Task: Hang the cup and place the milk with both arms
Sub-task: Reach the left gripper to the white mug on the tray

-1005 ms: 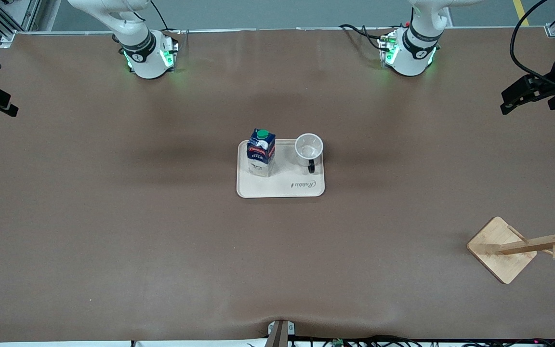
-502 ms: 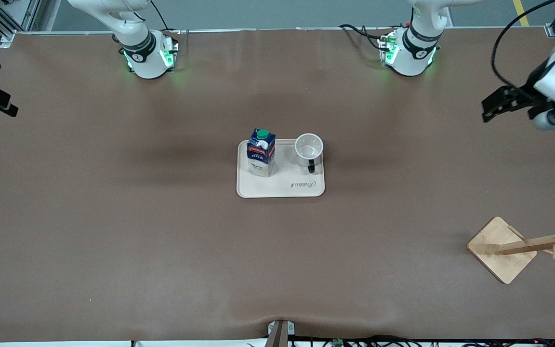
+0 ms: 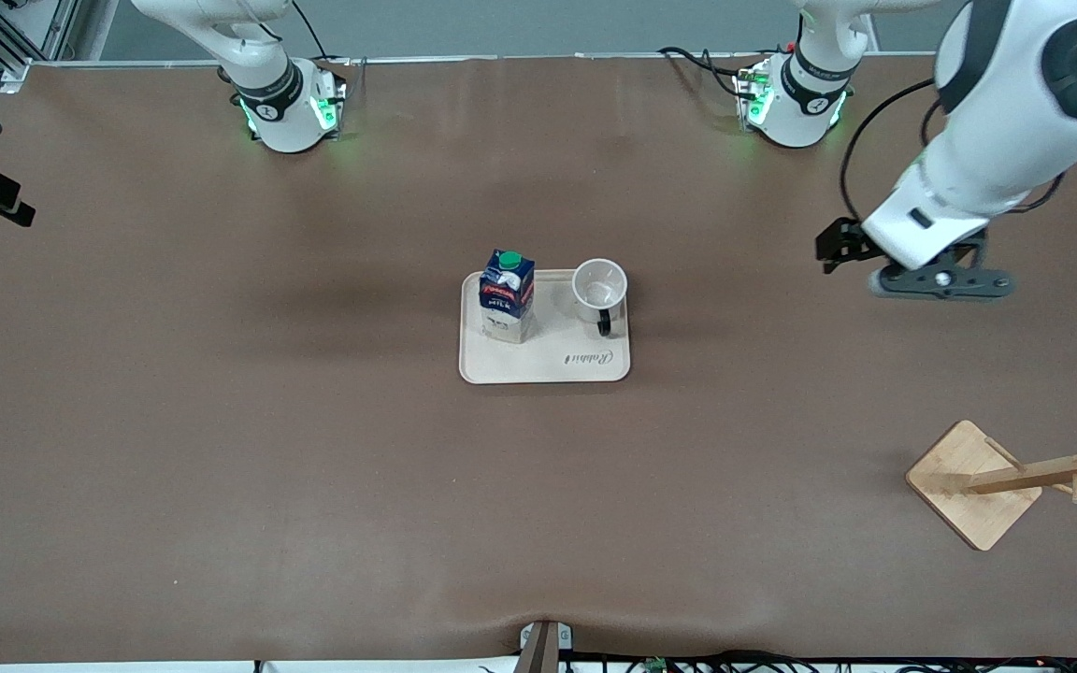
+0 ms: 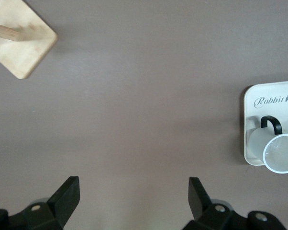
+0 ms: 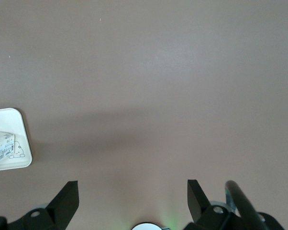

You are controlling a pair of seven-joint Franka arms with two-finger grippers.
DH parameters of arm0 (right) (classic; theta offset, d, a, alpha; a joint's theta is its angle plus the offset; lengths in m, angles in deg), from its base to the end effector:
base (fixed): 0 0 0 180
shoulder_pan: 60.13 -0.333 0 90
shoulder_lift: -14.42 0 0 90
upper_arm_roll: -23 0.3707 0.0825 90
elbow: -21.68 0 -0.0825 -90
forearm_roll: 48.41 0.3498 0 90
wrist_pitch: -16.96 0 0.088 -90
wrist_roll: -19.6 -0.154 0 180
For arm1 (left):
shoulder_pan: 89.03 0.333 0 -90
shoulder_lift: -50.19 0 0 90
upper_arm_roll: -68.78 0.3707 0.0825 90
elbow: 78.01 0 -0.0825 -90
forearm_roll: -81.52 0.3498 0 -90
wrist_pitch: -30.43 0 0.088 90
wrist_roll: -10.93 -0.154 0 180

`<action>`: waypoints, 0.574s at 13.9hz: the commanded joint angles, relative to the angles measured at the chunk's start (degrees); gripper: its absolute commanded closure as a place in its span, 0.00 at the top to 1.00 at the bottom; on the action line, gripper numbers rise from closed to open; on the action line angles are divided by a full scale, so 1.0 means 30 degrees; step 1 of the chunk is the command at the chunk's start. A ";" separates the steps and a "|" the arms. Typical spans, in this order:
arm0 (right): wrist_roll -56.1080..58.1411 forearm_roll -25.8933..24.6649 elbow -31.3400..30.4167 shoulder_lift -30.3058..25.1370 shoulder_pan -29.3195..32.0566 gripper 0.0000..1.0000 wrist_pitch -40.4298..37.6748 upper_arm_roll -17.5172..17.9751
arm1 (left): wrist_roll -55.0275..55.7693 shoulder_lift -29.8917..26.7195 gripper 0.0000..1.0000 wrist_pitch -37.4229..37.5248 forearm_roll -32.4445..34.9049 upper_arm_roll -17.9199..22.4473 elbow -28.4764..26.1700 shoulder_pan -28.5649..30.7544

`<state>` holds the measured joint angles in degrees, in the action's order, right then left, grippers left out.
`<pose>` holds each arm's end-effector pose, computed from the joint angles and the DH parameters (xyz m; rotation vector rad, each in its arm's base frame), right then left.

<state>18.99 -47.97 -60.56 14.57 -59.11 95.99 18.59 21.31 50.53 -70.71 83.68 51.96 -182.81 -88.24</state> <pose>0.4960 -0.0458 0.6727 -3.1262 0.1630 0.0912 0.5022 -0.1387 0.5319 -3.0858 0.1656 0.0923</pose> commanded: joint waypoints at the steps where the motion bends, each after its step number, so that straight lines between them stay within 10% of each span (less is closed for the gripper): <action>1: 0.0057 0.0354 0.0077 -0.0023 0.0450 1.00 -0.0065 0.0240 | 0.0638 0.0381 1.00 -0.1791 -0.0484 -0.0253 -0.1424 -0.0144; 8: 0.0057 0.0325 0.0135 0.0357 0.0217 1.00 0.0022 0.0298 | 0.8399 0.3019 1.00 -0.4166 -0.0309 -0.1632 -0.1688 -0.2925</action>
<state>18.99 -47.91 -60.56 14.94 -59.11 96.02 18.72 42.79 58.67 -81.78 83.17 47.14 -187.56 -95.44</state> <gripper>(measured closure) 0.000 0.000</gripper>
